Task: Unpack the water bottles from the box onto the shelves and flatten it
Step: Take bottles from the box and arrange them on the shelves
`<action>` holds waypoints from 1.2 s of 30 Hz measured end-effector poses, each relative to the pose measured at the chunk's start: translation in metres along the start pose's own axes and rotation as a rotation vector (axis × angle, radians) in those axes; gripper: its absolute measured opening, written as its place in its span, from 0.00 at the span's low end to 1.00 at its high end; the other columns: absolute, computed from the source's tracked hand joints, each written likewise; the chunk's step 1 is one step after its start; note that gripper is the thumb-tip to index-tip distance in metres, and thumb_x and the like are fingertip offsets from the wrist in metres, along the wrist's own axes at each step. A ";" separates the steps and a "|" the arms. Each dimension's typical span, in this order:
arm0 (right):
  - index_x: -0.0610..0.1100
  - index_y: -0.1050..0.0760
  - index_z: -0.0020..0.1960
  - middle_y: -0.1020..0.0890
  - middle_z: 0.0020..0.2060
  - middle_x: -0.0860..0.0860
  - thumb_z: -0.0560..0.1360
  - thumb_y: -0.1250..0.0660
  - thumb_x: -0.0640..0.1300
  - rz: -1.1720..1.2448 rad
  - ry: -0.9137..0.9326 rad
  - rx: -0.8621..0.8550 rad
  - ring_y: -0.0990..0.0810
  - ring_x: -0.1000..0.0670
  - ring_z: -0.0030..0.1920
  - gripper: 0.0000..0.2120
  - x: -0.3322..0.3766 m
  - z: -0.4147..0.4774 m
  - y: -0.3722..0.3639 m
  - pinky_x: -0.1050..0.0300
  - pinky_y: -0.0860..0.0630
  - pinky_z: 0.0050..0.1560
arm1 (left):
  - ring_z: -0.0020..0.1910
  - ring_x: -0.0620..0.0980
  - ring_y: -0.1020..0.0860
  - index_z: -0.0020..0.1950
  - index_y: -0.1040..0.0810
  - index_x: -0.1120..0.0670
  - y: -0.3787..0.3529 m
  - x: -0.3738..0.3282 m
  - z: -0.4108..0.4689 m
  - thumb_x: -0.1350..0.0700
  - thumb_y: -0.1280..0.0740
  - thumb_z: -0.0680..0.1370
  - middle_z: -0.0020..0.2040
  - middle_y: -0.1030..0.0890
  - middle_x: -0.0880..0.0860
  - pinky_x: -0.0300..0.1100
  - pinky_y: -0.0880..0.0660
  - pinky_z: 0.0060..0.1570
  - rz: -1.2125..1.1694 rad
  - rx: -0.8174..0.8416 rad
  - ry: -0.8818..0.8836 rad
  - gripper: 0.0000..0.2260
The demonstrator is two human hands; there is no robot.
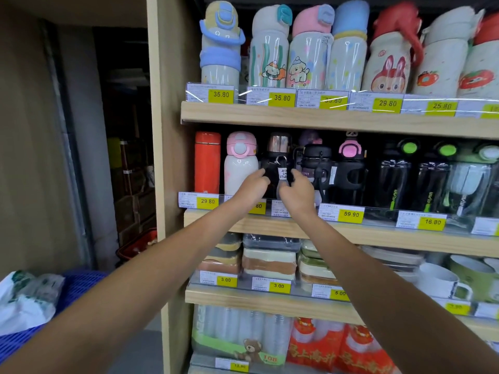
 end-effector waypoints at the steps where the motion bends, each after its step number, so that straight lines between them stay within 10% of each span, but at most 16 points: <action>1: 0.38 0.31 0.67 0.23 0.59 0.39 0.76 0.42 0.39 0.000 -0.008 -0.003 0.24 0.39 0.59 0.20 0.000 -0.001 0.001 0.49 0.27 0.58 | 0.72 0.53 0.35 0.73 0.36 0.60 0.001 0.002 0.000 0.64 0.45 0.79 0.72 0.32 0.57 0.45 0.40 0.72 -0.003 -0.007 0.020 0.21; 26: 0.37 0.23 0.59 0.19 0.55 0.41 0.74 0.42 0.36 0.104 -0.073 -0.129 0.22 0.42 0.52 0.16 0.001 -0.005 0.024 0.55 0.26 0.50 | 0.73 0.54 0.37 0.76 0.40 0.58 -0.002 -0.002 -0.001 0.66 0.46 0.79 0.74 0.36 0.57 0.41 0.39 0.68 0.138 -0.015 0.044 0.24; 31: 0.41 0.24 0.62 0.19 0.55 0.45 0.76 0.40 0.38 0.058 -0.045 -0.047 0.27 0.51 0.42 0.16 0.004 -0.005 0.019 0.64 0.34 0.32 | 0.60 0.56 0.26 0.73 0.36 0.62 -0.008 -0.008 -0.004 0.66 0.46 0.75 0.65 0.27 0.61 0.37 0.31 0.40 0.157 -0.006 0.050 0.24; 36: 0.40 0.25 0.62 0.23 0.52 0.46 0.76 0.37 0.36 0.018 -0.010 -0.020 0.30 0.55 0.34 0.14 0.004 -0.003 0.018 0.78 0.35 0.25 | 0.59 0.59 0.26 0.67 0.31 0.63 -0.011 -0.009 -0.003 0.65 0.45 0.76 0.64 0.27 0.63 0.37 0.32 0.39 0.165 -0.027 0.036 0.19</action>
Point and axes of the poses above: each hand's wrist, its own z-axis towards the middle knuckle, its own y-axis out of the back of the hand, x = y × z, the point moved 7 cm from there along z, towards the middle knuckle
